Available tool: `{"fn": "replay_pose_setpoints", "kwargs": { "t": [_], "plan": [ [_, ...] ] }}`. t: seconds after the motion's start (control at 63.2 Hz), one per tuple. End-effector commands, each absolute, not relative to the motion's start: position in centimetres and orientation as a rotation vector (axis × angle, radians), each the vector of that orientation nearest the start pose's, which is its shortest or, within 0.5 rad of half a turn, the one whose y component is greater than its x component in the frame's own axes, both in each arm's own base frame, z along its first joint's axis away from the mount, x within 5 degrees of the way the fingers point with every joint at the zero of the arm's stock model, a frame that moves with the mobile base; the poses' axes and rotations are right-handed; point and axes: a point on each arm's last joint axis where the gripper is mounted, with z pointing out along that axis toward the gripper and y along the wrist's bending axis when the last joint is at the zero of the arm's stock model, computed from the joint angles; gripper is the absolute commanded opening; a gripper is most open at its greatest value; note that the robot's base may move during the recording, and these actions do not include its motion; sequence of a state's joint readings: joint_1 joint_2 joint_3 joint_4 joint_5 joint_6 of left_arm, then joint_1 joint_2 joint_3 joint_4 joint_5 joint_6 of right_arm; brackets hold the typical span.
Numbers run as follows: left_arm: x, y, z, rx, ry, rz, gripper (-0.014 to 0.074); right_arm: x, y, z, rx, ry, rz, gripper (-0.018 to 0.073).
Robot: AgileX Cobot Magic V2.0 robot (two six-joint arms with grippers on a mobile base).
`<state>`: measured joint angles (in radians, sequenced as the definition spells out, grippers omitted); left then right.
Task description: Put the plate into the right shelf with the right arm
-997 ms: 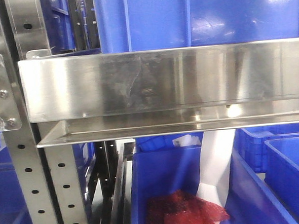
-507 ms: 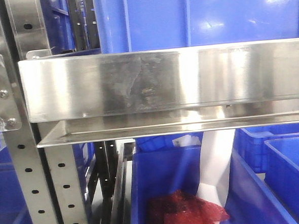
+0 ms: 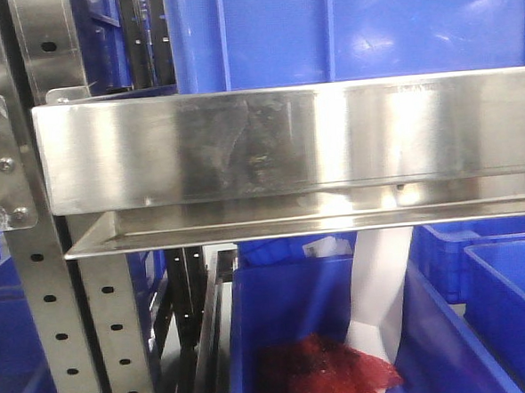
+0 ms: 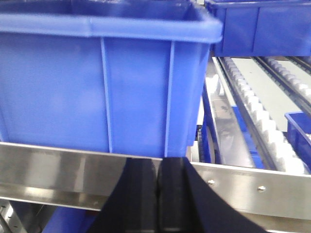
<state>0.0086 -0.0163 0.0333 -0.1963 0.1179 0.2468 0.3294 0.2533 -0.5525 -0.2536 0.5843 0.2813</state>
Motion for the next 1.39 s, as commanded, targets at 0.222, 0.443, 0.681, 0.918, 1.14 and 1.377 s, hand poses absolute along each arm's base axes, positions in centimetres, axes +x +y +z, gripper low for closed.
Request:
{"fn": "replay_pose_setpoints", "kwargs": {
  "t": [0.222, 0.443, 0.681, 0.918, 1.14, 1.377],
  "plan": [
    [5.6, 0.0, 19.8, 0.034, 1.529, 0.036, -0.0047, 6.7, 1.0, 30.7, -0.109, 1.619, 0.121, 0.0047],
    [5.6, 0.0, 19.8, 0.034, 1.529, 0.036, -0.0047, 6.8, 0.5, 26.3, -0.043, 1.552, 0.062, 0.0047],
    [5.6, 0.0, 19.8, 0.034, 1.529, 0.036, -0.0047, 5.7, 0.3, 21.9, -0.033, 1.476, 0.055, 0.0047],
    [5.6, 0.0, 19.8, 0.034, 1.529, 0.036, -0.0047, 5.5, 0.3, 20.6, -0.034, 1.497, 0.054, 0.0047],
    [5.6, 0.0, 19.8, 0.034, 1.529, 0.036, -0.0047, 5.5, 0.3, 20.6, -0.034, 1.496, 0.054, 0.0047],
    [5.6, 0.0, 19.8, 0.034, 1.529, 0.036, -0.0047, 5.5, 0.3, 20.6, -0.034, 1.496, 0.054, 0.0047]
  ]
}}
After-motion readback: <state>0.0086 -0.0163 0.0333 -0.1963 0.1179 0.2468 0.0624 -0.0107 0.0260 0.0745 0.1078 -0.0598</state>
